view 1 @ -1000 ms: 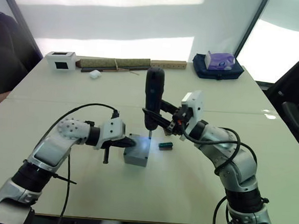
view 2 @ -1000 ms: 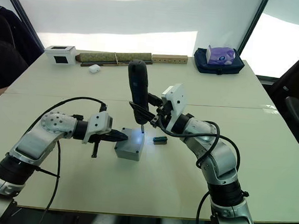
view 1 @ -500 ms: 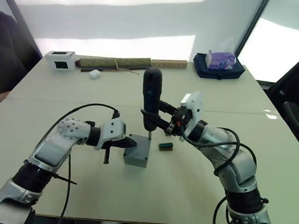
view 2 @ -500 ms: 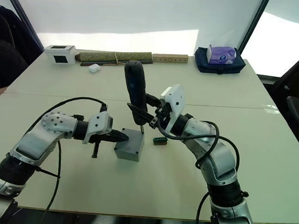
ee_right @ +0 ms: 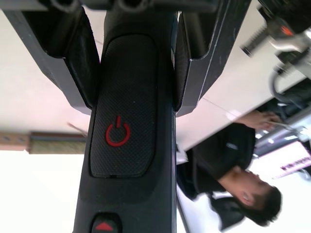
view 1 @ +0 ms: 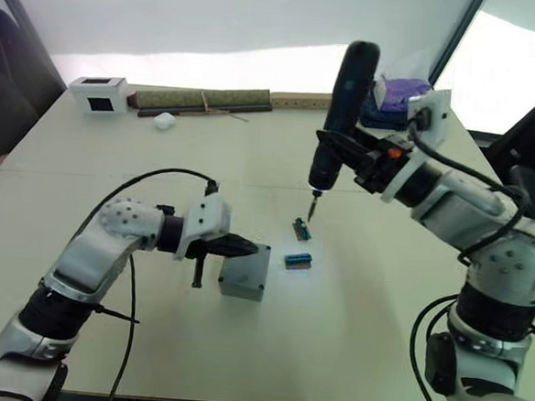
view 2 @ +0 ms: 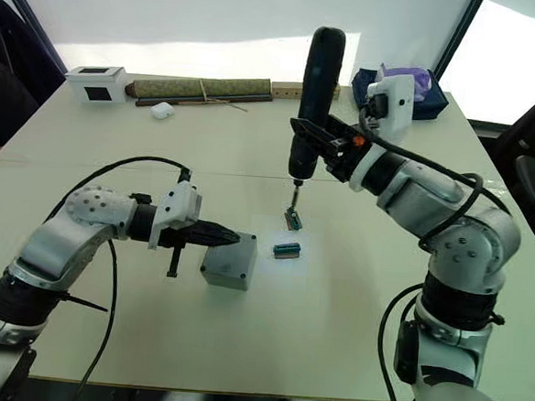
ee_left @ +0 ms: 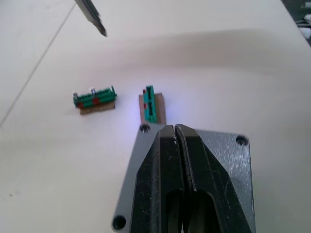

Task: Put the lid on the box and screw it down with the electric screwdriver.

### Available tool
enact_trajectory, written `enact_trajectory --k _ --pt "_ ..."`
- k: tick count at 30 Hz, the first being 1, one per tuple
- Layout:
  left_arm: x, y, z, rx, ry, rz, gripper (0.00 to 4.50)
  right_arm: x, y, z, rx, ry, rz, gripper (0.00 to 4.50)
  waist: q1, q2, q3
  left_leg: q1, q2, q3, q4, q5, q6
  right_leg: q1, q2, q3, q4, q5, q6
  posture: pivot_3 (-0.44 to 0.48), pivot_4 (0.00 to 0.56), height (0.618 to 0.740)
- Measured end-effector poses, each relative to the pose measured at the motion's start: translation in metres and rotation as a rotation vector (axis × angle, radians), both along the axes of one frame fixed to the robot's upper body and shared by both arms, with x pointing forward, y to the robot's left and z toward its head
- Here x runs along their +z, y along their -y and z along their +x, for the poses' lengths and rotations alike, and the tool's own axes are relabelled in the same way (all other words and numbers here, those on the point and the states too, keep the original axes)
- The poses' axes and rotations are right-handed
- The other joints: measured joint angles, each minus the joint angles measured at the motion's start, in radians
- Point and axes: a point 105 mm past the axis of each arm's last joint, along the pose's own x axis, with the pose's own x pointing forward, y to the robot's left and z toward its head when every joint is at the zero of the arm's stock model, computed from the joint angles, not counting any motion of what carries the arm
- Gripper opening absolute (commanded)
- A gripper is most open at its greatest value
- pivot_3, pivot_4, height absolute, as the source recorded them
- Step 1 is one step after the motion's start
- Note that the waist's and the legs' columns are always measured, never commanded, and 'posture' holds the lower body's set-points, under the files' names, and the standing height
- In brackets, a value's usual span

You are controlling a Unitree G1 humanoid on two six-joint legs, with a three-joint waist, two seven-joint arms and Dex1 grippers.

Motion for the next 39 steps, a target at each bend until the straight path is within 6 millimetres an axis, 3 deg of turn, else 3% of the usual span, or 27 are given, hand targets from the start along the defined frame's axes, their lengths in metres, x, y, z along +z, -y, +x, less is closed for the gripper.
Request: enact_trajectory --k 5,8,16,22,33,34,35,39 --pt "0.021 0.000 -0.003 -0.013 0.052 -0.035 0.00 -0.044 0.064 0.012 -0.255 -0.313 -0.339 1.57 0.005 0.001 0.003 -0.001 0.000 0.000 0.004 0.002 0.003 0.002 0.000 -0.001 0.001 0.002 0.002 0.000 0.150 0.740" --pt "0.025 0.000 -0.002 -0.009 0.062 -0.054 0.00 -0.069 0.083 0.010 -0.323 -0.470 -0.442 1.57 -0.003 0.003 0.005 0.000 0.000 0.001 0.004 0.002 0.004 0.001 0.002 0.001 0.001 0.003 0.002 0.000 0.150 0.740" --pt "0.037 0.002 -0.005 -0.013 0.077 -0.100 0.00 -0.106 0.108 0.008 -0.365 -0.723 -0.533 1.57 0.002 0.002 0.007 0.000 0.000 0.002 0.005 0.002 0.005 0.001 0.003 0.001 0.001 0.004 0.004 0.000 0.150 0.740" --pt "0.044 0.005 -0.008 -0.019 0.076 -0.129 0.00 -0.121 0.124 0.013 -0.458 -0.813 -0.551 1.57 0.004 0.002 0.007 -0.001 0.000 0.003 0.005 0.002 0.005 0.001 0.003 0.002 0.001 0.004 0.004 0.000 0.150 0.740" --pt "0.051 0.009 -0.020 -0.047 0.036 -0.175 0.00 -0.140 0.119 0.018 -0.471 -0.877 -0.528 1.57 0.003 0.001 0.007 0.000 0.000 0.003 0.006 0.003 0.004 0.001 0.004 0.002 0.002 0.004 0.004 0.000 0.150 0.740" --pt "0.051 0.009 -0.020 -0.044 0.032 -0.174 0.00 -0.140 0.119 0.019 -0.473 -0.876 -0.526 2.57 0.003 0.001 0.007 0.000 0.000 0.003 0.006 0.003 0.004 0.001 0.004 0.002 0.002 0.004 0.004 0.000 0.150 0.740" --pt "0.050 0.009 -0.020 -0.043 0.028 -0.173 0.00 -0.141 0.119 0.019 -0.476 -0.876 -0.527 2.61 0.002 0.001 0.007 0.000 0.000 0.003 0.006 0.003 0.004 0.001 0.004 0.002 0.002 0.004 0.004 0.000 0.150 0.740" --pt "0.047 0.005 -0.020 -0.029 0.017 -0.151 0.00 -0.138 0.114 0.020 -0.455 -0.855 -0.523 4.16 0.003 0.002 0.007 0.000 0.000 0.003 0.006 0.003 0.004 0.001 0.004 0.002 0.002 0.004 0.004 0.000 0.150 0.740"
